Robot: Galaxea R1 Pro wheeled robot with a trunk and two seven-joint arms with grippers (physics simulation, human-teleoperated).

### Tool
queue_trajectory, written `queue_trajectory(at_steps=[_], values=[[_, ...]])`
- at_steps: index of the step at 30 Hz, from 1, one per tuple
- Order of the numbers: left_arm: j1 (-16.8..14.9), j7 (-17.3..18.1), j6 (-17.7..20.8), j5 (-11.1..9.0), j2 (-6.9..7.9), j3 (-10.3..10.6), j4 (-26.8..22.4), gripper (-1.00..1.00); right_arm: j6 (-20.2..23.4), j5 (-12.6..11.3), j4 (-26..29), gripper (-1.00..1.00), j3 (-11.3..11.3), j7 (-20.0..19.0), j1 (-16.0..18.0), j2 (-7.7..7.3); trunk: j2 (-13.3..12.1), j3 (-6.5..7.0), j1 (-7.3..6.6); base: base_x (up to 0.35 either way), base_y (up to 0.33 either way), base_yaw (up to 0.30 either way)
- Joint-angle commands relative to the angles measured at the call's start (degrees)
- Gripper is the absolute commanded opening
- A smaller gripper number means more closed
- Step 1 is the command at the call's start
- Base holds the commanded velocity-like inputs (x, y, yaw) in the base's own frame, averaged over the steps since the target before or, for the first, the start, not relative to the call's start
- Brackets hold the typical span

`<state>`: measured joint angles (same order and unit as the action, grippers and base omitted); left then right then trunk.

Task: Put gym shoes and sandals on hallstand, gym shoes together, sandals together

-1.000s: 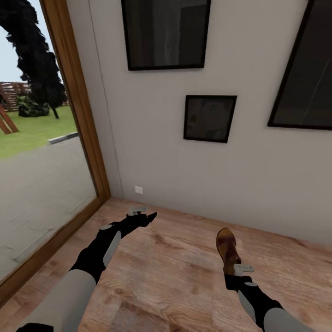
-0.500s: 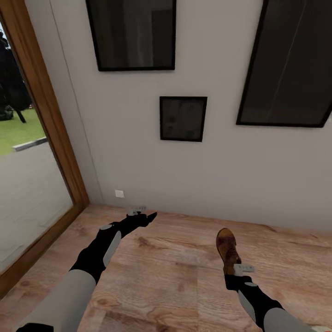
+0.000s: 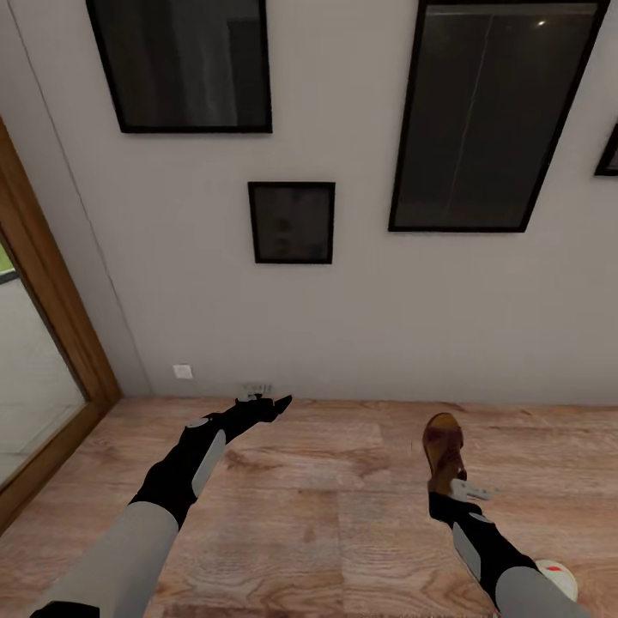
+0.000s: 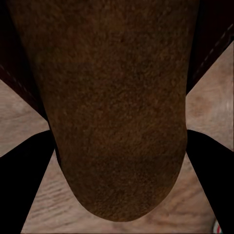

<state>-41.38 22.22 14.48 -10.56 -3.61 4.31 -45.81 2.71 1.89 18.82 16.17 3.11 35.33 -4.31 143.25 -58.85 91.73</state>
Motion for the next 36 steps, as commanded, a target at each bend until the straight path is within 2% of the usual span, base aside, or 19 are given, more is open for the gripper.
queue_trajectory(at_steps=[1, 3, 7, 36], values=[[-0.02, 0.06, 0.55, -0.60, 0.01, 0.00, -0.07, 1.00, 0.38, 0.11, 1.54, -1.00, 1.51, 0.06, 0.00, 0.06, 0.02, -0.03, -0.01, 0.000, 0.000, -0.298], [-0.02, 0.09, 0.55, -0.60, 0.01, 0.00, -0.07, 1.00, 0.48, 0.12, 3.49, -1.00, 3.01, 0.06, 0.00, 0.08, 0.02, 0.02, -0.01, 0.000, 0.000, -0.298], [-0.02, 0.04, 0.55, -0.60, 0.01, 0.00, -0.07, 1.00, 0.53, 0.13, 4.67, -1.00, 3.80, 0.06, 0.00, 0.09, 0.02, 0.11, -0.01, 0.000, 0.000, -0.298], [-0.02, 0.07, 0.55, -0.60, 0.01, 0.09, -0.07, 1.00, 0.54, 0.13, 4.91, -1.00, 4.04, 0.06, 0.00, 0.10, 0.02, 0.43, -0.01, 0.000, 0.000, -0.299]])
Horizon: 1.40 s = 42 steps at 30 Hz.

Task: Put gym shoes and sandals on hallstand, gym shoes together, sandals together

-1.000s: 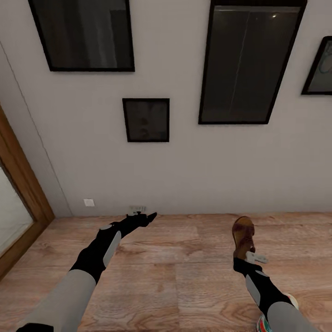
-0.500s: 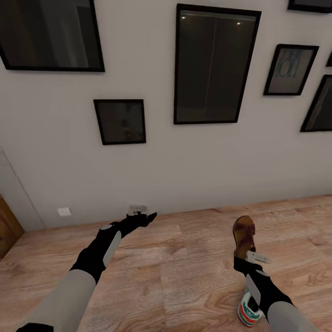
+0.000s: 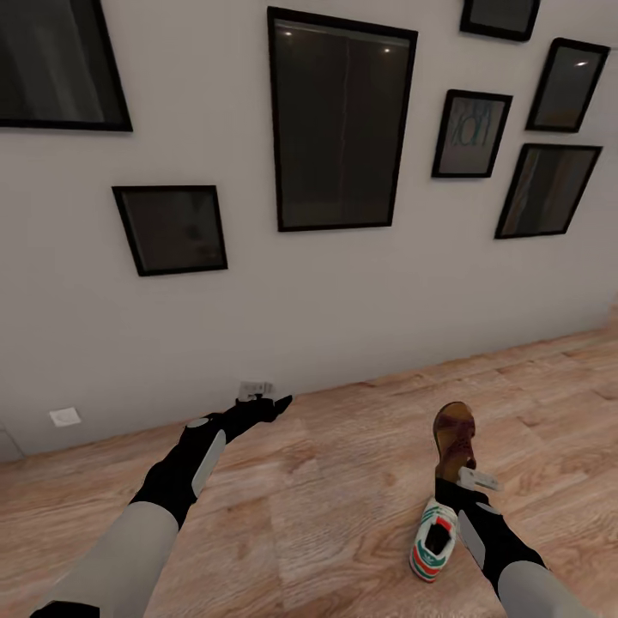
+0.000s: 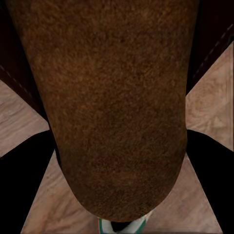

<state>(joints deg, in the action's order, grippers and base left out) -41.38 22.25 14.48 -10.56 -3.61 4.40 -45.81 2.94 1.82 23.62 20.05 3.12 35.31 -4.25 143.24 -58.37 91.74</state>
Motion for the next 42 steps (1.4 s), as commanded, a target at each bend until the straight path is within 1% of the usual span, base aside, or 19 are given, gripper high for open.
queue_trajectory(at_steps=[1, 30, 42], values=[[-0.01, 0.05, 0.55, -0.60, 0.01, 0.00, -0.07, 1.00, 0.33, 0.20, 0.11, -1.00, 0.16, 0.05, 0.03, 0.03, 0.02, -0.05, -0.01, 0.000, 0.000, -0.299], [-0.01, -0.01, 0.55, -0.60, 0.01, 0.00, -0.07, 1.00, 0.31, 0.20, 0.11, -1.00, 0.16, 0.03, 0.03, 0.03, 0.02, -0.05, -0.01, -0.003, 0.000, -0.299], [-0.01, 0.01, 0.55, -0.60, 0.01, 0.00, -0.07, 1.00, 0.32, 0.20, 0.11, -1.00, 0.16, 0.05, 0.03, 0.03, 0.02, -0.05, -0.01, -0.199, 0.161, -0.299]])
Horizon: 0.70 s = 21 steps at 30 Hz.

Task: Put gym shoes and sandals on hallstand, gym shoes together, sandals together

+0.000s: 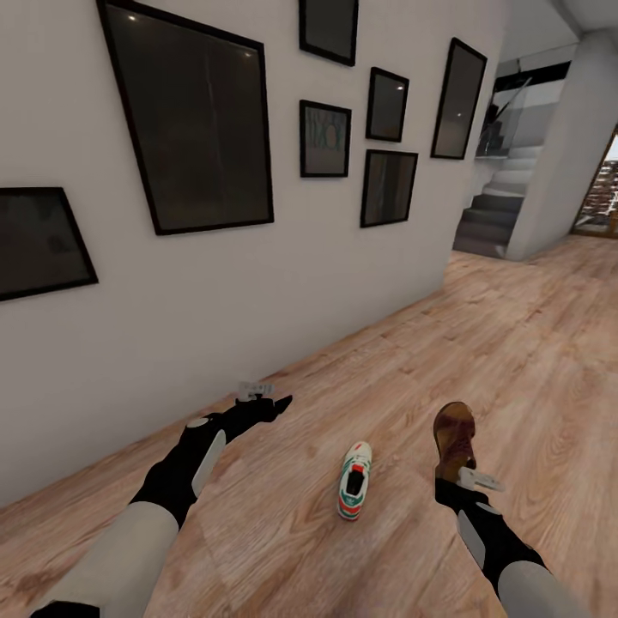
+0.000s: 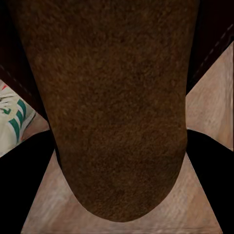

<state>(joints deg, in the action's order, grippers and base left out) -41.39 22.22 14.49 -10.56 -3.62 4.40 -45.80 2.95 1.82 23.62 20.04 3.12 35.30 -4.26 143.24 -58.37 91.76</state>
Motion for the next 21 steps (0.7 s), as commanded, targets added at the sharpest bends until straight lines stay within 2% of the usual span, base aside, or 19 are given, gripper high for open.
queue_trajectory(at_steps=[1, 8, 13, 16, 17, 18, 19, 21], values=[[-0.01, 0.05, 0.54, -0.60, 0.02, 0.00, -0.08, 1.00, 0.31, 0.20, 0.11, -1.00, 0.17, 0.05, 0.03, 0.04, 0.02, -0.05, -0.04, -0.231, 0.153, -0.299], [-0.01, 0.04, 0.54, -0.60, 0.02, 0.00, -0.08, 1.00, 0.30, 0.20, 0.11, -1.00, 0.10, 0.05, 0.03, 0.04, 0.02, -0.05, -0.04, -0.096, 0.043, -0.272], [-0.01, 0.02, 0.54, -0.60, 0.00, 0.00, -0.08, 1.00, 0.30, 0.24, 0.11, -1.00, 0.10, 0.05, 0.03, 0.04, 0.02, -0.05, -0.04, -0.006, 0.002, -0.045], [-0.01, -0.30, 0.38, -0.48, -0.88, 0.00, 1.05, 1.00, 0.77, 0.27, 3.34, -1.00, -0.07, 0.07, 0.09, -0.15, 0.02, -0.05, -0.04, 0.000, 0.000, 0.000], [-0.01, -0.53, 0.33, -0.45, -1.04, 0.00, 2.80, 1.00, 2.33, 0.26, 7.33, -1.00, -0.08, 0.13, 0.11, -0.15, 0.02, -0.05, -0.04, 0.000, 0.000, 0.000], [-0.01, -2.05, 0.27, -0.34, -1.26, 0.03, 5.73, 1.00, 8.51, 0.27, 13.59, -1.00, -0.15, 0.14, 0.12, -0.09, 0.02, -0.05, -0.04, 0.000, 0.000, 0.000], [-0.01, -2.74, 0.25, -0.32, -1.37, 0.04, 6.36, 1.00, 10.66, 0.27, 15.09, -1.00, -0.17, 0.14, 0.12, -0.08, 0.02, -0.05, -0.04, 0.000, 0.000, 0.000], [-0.01, -7.06, 0.20, -0.28, -2.06, 0.07, 8.27, 1.00, 19.73, 0.28, 20.82, -1.00, -0.25, 0.09, 0.12, -0.06, 0.02, -0.05, -0.04, 0.000, 0.000, 0.000]])
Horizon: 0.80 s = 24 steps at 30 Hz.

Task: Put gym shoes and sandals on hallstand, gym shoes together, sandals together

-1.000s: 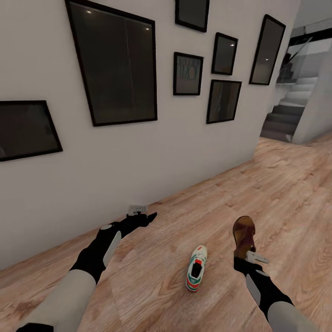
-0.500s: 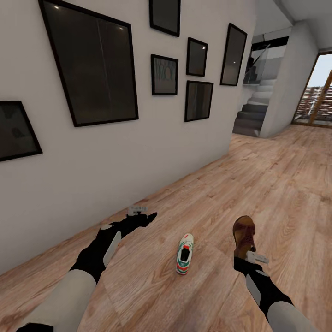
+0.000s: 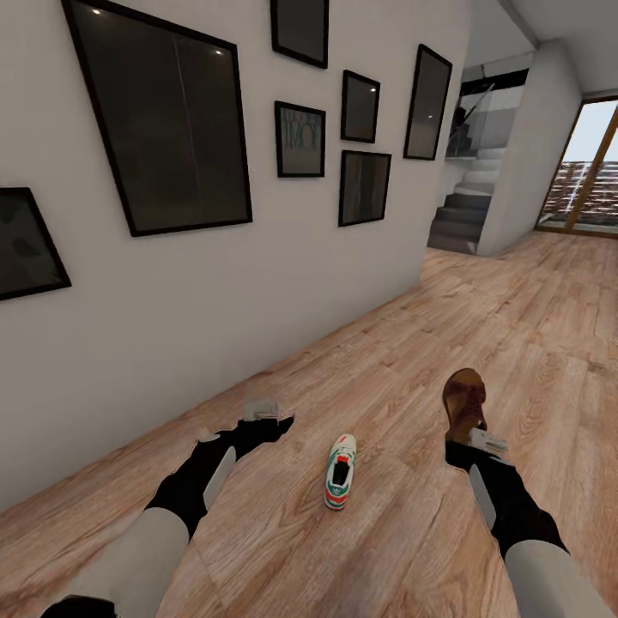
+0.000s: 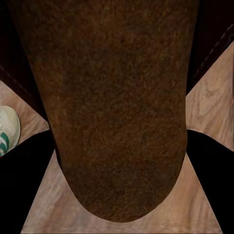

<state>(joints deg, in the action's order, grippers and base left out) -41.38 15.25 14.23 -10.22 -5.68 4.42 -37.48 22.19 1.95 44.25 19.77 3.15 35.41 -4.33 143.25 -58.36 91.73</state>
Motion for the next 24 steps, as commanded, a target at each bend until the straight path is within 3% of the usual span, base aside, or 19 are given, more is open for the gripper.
queue_trajectory(at_steps=[1, 4, 7, 11, 16, 24], values=[[-0.02, -2.71, 0.42, -0.61, -0.28, 0.07, 0.55, 1.00, 4.50, 0.16, 3.04, -1.00, -0.02, 0.04, 0.01, 0.02, 0.02, -0.06, -0.01, 0.000, 0.000, 0.000], [-0.02, -8.16, -0.06, -0.70, -0.71, 0.07, 1.60, 1.00, 11.90, 0.22, 10.92, -1.00, -0.19, 0.09, 0.01, 0.16, 0.02, -0.06, -0.01, 0.000, 0.000, 0.000], [-0.02, -9.17, -1.74, -0.68, -0.74, 0.01, 2.66, 1.00, 13.42, 0.24, 12.97, -1.00, -0.24, 0.10, 0.01, 0.14, 0.02, -0.06, -0.01, 0.000, 0.000, 0.000], [-0.02, -9.53, -3.17, -0.76, -0.74, 0.00, 3.27, 1.00, 14.11, 0.32, 13.77, -1.00, -0.26, 0.10, 0.01, 0.12, 0.02, -0.03, -0.01, 0.000, 0.000, -0.043], [-0.02, -9.61, -3.63, -0.84, -0.81, 0.06, 3.67, 1.00, 14.27, 0.33, 13.95, -1.00, -0.25, 0.11, 0.01, 0.11, 0.02, 0.01, -0.01, 0.003, 0.000, -0.243], [-0.02, -9.62, -3.68, -0.85, -0.82, 0.15, 4.19, 1.00, 14.29, 0.48, 13.93, -1.00, -0.31, 0.11, 0.01, 0.19, 0.02, 0.01, -0.01, 0.275, 0.000, -0.298]])
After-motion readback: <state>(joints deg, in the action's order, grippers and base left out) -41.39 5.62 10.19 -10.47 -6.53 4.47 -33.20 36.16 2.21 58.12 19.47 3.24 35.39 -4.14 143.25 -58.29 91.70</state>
